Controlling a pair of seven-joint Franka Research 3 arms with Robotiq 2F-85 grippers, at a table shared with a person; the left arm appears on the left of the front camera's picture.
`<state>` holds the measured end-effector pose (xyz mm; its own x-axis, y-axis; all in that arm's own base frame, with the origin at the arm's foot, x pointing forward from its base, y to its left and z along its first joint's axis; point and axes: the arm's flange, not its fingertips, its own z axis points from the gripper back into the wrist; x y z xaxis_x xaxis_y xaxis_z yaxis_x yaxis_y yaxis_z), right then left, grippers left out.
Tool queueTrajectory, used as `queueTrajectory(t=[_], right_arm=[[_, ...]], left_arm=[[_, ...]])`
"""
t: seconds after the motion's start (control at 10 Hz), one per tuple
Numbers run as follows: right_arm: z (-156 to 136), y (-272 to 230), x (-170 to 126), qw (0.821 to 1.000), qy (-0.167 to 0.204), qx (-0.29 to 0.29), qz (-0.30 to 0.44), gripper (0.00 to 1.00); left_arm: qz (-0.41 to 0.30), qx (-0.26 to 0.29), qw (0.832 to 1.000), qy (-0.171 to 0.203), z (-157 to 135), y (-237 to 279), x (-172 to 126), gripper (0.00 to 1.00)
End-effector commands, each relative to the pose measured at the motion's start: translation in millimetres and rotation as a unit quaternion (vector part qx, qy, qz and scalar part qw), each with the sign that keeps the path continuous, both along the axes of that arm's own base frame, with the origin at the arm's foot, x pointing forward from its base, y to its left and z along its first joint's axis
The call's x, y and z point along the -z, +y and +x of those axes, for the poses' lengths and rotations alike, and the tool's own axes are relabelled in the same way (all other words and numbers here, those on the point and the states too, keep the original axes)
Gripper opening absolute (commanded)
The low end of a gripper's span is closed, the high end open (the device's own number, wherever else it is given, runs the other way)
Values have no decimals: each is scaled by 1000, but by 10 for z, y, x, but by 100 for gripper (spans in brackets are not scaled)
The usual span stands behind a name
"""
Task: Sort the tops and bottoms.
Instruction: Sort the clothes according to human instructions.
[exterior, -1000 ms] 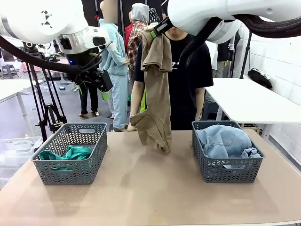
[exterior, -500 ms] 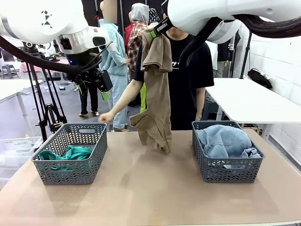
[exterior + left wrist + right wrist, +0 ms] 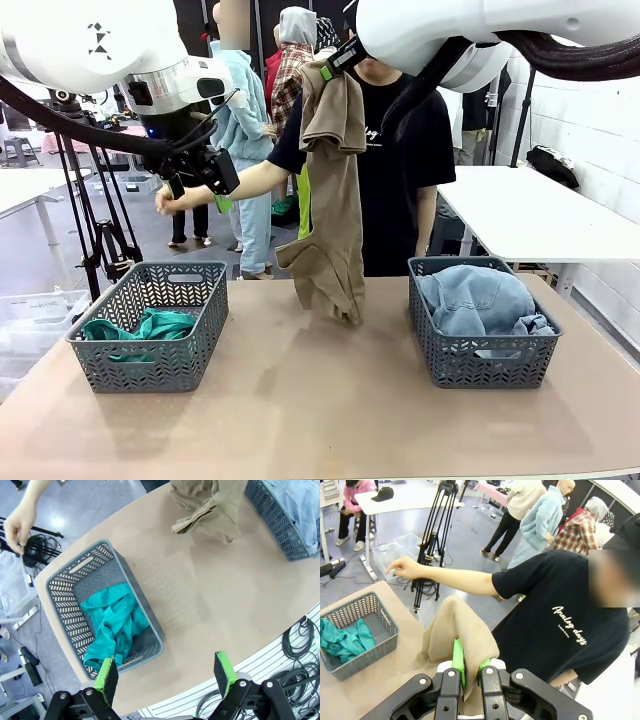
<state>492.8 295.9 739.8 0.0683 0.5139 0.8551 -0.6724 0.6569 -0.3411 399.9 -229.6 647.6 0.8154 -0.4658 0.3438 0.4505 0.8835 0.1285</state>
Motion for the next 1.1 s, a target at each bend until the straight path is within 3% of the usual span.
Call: queueTrajectory(t=[0.0, 1.0], right_arm=[[-4, -1, -51, 1000, -11, -1, 2, 0], [-4, -1, -51, 1000, -11, -1, 2, 0]], left_arm=[[7, -1, 1000, 0, -11, 24, -15, 100], [7, -1, 1000, 0, -11, 24, -15, 100]])
